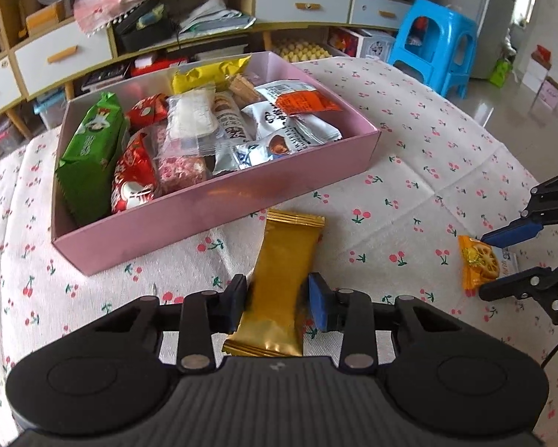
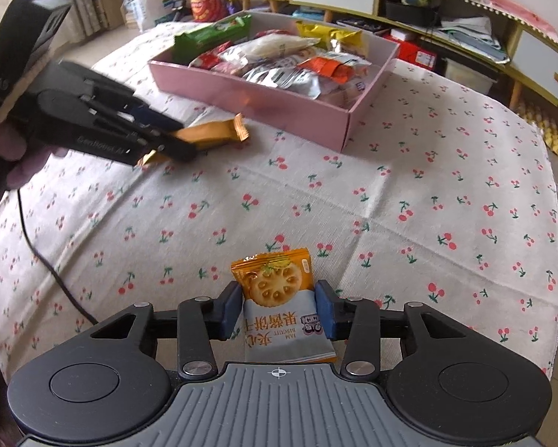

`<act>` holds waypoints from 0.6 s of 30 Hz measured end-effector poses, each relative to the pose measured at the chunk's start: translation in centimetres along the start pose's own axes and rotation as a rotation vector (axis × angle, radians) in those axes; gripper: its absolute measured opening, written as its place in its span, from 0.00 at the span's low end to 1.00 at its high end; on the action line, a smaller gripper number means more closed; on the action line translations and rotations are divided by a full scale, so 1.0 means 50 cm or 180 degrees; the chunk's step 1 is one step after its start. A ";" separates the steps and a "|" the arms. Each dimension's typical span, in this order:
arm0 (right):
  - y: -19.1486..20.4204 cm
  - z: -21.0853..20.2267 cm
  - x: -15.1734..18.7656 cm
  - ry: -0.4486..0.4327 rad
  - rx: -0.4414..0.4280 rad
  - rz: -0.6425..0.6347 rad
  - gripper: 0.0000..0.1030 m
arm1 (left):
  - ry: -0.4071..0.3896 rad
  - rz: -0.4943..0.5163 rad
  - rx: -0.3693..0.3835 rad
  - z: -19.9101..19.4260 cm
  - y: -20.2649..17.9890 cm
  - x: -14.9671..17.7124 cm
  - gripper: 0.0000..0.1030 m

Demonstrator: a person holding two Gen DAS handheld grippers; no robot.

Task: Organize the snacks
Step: 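Carry the gold bar and cracker packet over the pink box with both grippers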

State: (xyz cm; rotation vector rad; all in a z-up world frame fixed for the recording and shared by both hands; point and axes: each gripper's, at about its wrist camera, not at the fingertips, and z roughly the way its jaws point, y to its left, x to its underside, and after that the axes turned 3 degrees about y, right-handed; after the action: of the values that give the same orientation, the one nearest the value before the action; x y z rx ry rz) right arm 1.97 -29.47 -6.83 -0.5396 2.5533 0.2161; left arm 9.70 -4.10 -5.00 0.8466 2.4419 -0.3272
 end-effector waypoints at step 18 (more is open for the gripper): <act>-0.015 -0.012 -0.069 -0.0155 0.0033 0.0663 0.40 | -0.0116 -0.0490 0.0229 -0.071 0.033 -0.011 0.32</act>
State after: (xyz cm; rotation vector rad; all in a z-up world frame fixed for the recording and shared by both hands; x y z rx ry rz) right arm 4.72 -29.16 -4.58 -0.2603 2.5604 0.2857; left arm 9.64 -1.74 -1.83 0.6772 2.4795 -0.4854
